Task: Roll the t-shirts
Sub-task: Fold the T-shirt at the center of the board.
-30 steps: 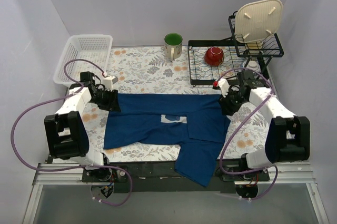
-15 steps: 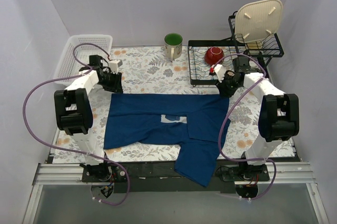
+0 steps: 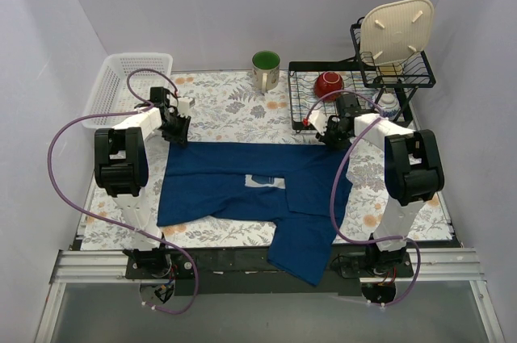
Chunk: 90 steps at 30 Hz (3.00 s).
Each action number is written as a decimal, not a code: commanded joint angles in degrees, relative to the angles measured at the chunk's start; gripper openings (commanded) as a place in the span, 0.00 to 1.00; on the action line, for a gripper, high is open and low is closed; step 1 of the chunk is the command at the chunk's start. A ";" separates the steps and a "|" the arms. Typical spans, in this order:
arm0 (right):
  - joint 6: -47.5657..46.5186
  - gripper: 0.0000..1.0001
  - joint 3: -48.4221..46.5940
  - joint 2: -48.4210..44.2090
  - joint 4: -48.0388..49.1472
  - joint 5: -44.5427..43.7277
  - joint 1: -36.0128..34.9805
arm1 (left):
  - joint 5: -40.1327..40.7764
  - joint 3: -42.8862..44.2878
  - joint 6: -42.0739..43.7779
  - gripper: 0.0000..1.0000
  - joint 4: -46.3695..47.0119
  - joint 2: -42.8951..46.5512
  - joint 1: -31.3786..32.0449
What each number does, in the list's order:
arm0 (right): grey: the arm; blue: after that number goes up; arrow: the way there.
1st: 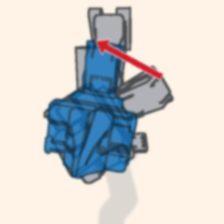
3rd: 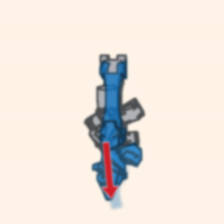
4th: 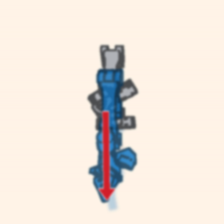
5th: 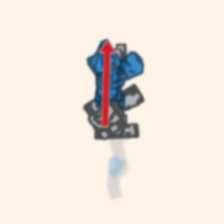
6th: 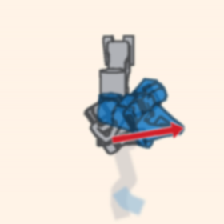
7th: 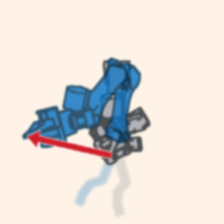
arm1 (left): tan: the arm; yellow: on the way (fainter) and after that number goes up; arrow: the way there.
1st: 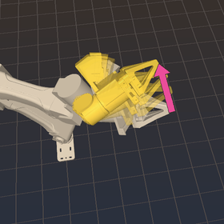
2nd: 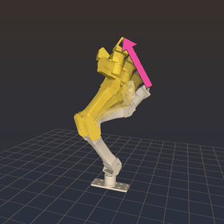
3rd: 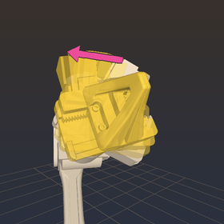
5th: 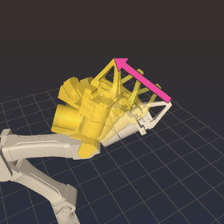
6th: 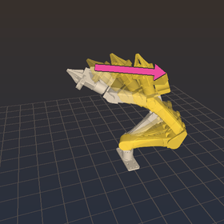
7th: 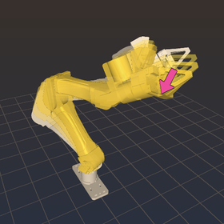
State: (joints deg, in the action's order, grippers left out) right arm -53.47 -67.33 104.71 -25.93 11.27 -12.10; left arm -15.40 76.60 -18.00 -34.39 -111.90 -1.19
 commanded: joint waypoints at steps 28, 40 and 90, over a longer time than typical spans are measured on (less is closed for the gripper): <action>-1.97 0.53 0.16 -22.94 -15.28 12.35 -4.95 | -13.69 8.40 0.25 0.46 -13.68 17.39 0.05; -33.53 0.64 30.49 -56.54 -36.55 25.73 -27.17 | -14.05 1.45 -3.89 0.55 -15.61 22.25 -0.04; -3.22 0.02 38.33 -39.22 -13.18 10.98 -65.16 | -7.38 -12.00 -6.17 0.56 -13.41 30.69 -0.30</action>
State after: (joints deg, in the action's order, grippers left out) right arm -59.88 -30.20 66.61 -41.71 25.63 -76.86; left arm -25.69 65.30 -24.51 -47.51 -84.68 -1.28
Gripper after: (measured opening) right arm 0.102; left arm 0.560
